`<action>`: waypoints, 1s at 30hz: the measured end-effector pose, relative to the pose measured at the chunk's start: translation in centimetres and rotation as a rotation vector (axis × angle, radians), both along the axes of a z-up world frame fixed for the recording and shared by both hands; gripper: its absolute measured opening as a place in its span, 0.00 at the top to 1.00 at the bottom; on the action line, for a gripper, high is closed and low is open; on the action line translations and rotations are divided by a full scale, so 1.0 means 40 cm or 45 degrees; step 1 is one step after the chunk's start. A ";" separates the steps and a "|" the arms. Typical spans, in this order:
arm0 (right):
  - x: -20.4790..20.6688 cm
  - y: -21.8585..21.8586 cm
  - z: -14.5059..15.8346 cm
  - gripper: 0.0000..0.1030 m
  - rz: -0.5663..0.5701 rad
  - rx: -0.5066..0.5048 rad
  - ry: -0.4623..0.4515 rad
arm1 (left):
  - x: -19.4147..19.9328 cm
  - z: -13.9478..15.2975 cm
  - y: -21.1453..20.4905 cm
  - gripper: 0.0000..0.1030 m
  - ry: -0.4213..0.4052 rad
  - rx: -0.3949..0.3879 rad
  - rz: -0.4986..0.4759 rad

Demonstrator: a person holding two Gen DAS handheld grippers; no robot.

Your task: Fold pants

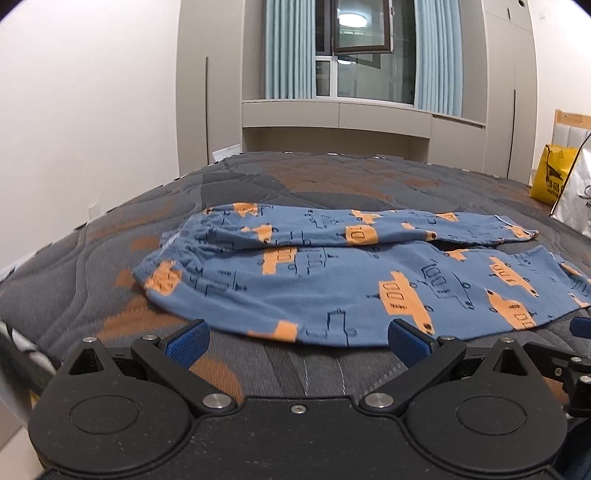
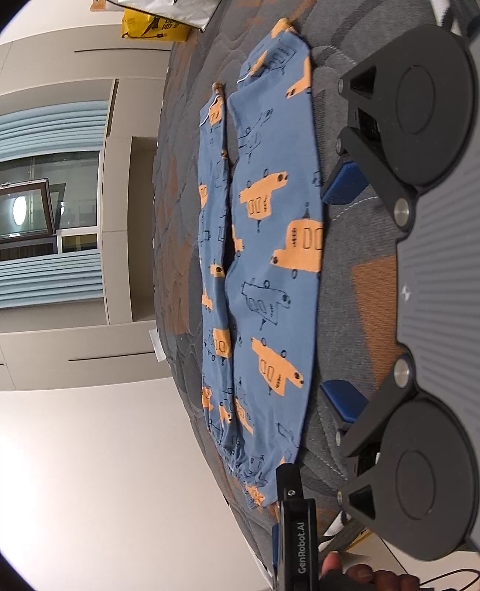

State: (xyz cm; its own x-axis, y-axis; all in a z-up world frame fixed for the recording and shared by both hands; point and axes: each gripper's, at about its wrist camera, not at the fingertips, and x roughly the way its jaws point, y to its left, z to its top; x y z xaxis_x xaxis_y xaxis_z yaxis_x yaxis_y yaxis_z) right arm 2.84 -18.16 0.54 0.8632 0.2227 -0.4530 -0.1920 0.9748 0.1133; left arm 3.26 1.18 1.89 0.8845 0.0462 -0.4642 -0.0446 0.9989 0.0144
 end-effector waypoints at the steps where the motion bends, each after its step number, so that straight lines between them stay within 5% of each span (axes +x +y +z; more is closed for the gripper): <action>1: 0.010 -0.001 0.005 0.00 0.005 0.003 0.001 | 0.014 0.006 0.000 0.00 0.013 0.012 -0.002; 11: 0.113 -0.040 0.059 0.00 0.120 0.071 -0.116 | 0.166 0.057 0.052 0.00 0.029 0.116 0.038; 21: 0.306 -0.060 0.095 0.00 0.258 -0.093 -0.158 | 0.349 0.091 0.151 0.00 0.038 0.276 0.060; 26: 0.462 -0.066 0.129 0.00 0.373 -0.138 -0.089 | 0.477 0.113 0.229 0.00 0.015 0.347 0.002; 30: 0.599 -0.066 0.155 0.00 0.437 -0.192 -0.022 | 0.568 0.121 0.284 0.00 -0.035 0.381 -0.161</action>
State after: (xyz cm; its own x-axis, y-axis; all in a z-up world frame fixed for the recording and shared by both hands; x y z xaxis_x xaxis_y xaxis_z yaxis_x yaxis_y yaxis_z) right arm 26.82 -20.78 6.73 0.7578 0.4322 -0.4888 -0.5109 0.8590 -0.0326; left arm 25.99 12.52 6.73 0.9039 0.0662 -0.4225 0.0749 0.9482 0.3088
